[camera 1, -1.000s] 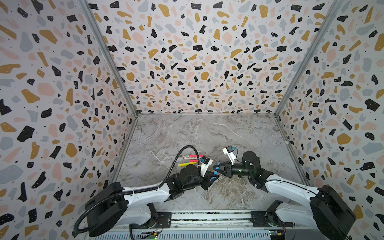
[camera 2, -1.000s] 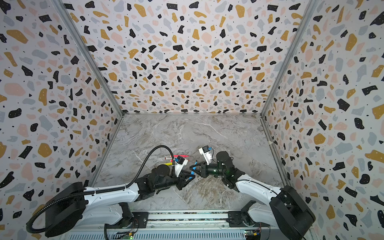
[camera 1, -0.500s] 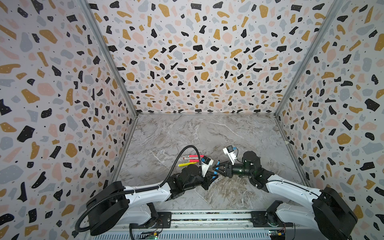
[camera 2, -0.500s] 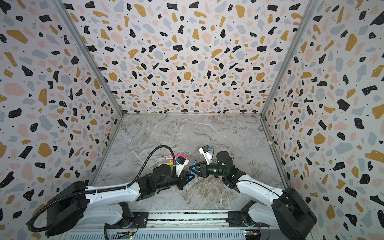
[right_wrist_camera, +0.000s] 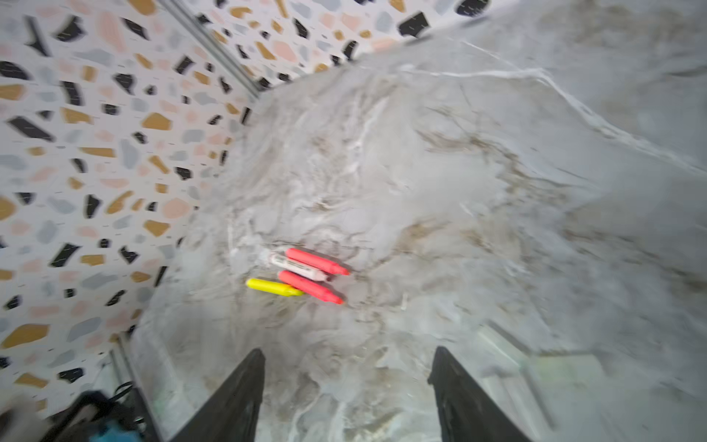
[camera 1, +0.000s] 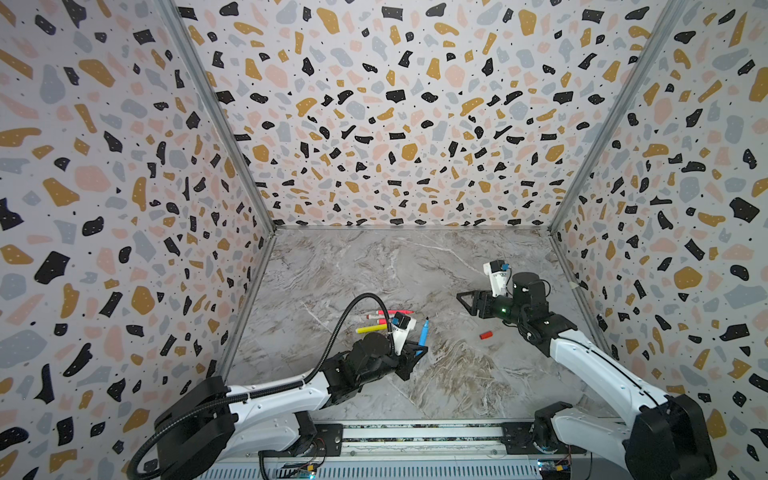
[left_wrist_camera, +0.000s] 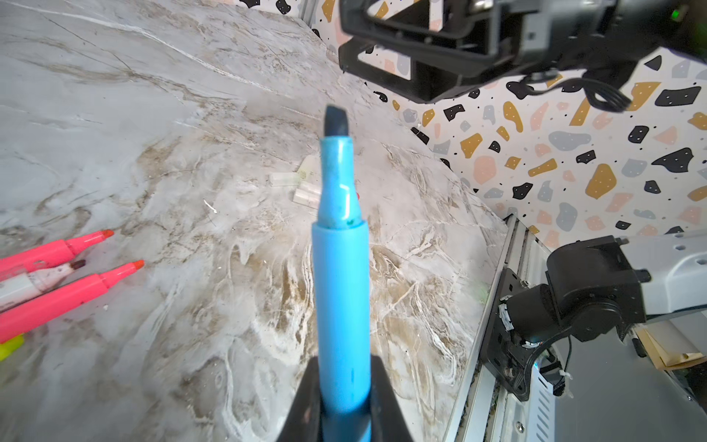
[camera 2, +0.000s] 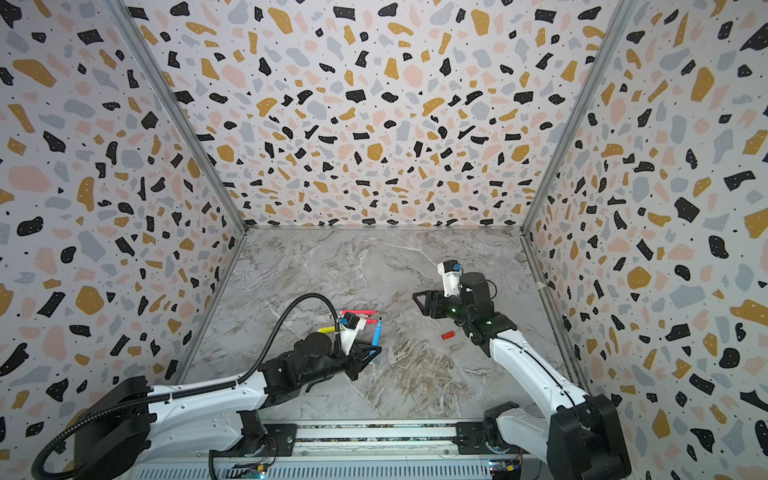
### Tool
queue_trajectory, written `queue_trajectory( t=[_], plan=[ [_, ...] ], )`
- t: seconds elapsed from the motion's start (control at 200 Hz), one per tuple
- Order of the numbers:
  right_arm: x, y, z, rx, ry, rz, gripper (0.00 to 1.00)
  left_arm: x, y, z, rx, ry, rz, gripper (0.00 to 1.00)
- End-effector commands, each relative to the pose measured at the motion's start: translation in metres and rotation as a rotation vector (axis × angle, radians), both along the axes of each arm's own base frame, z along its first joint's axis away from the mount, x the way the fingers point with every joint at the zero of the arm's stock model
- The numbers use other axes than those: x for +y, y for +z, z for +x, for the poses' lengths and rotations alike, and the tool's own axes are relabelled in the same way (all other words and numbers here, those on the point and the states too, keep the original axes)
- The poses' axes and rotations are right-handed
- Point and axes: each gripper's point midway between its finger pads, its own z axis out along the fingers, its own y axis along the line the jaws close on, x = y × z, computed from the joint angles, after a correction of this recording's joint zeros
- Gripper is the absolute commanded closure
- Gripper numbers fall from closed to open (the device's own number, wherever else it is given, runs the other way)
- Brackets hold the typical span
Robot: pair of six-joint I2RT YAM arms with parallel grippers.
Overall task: Insert the pens into the pen caps
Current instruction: 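Keep the blue marker in the left gripper while the right gripper nears the cap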
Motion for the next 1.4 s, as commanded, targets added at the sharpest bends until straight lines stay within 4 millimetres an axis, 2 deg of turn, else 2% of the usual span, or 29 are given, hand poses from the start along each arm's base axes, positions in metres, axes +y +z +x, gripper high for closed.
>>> queue_trajectory(
  t=[0.0,0.185,0.305,0.521,0.836,1.392],
  plan=[
    [-0.019,-0.024,0.007,0.085,-0.04,-0.187,0.33,0.008,0.003,0.0,-0.018,0.026,-0.018,1.0],
    [-0.018,-0.043,0.022,0.138,-0.01,-0.28,0.37,0.017,-0.004,-0.002,-0.01,0.047,-0.009,1.0],
    [-0.013,-0.061,0.023,0.191,0.022,-0.291,0.32,0.019,-0.004,-0.003,-0.011,0.05,-0.011,1.0],
    [-0.012,-0.089,0.021,0.246,0.006,-0.312,0.33,0.022,-0.01,-0.003,-0.013,0.057,-0.001,1.0],
    [-0.004,-0.106,0.023,0.28,0.032,-0.292,0.34,0.022,-0.012,-0.001,-0.018,0.062,0.009,1.0],
    [-0.01,-0.124,0.024,0.321,-0.009,-0.291,0.33,0.019,-0.013,0.002,-0.02,0.064,0.024,1.0]
  ],
)
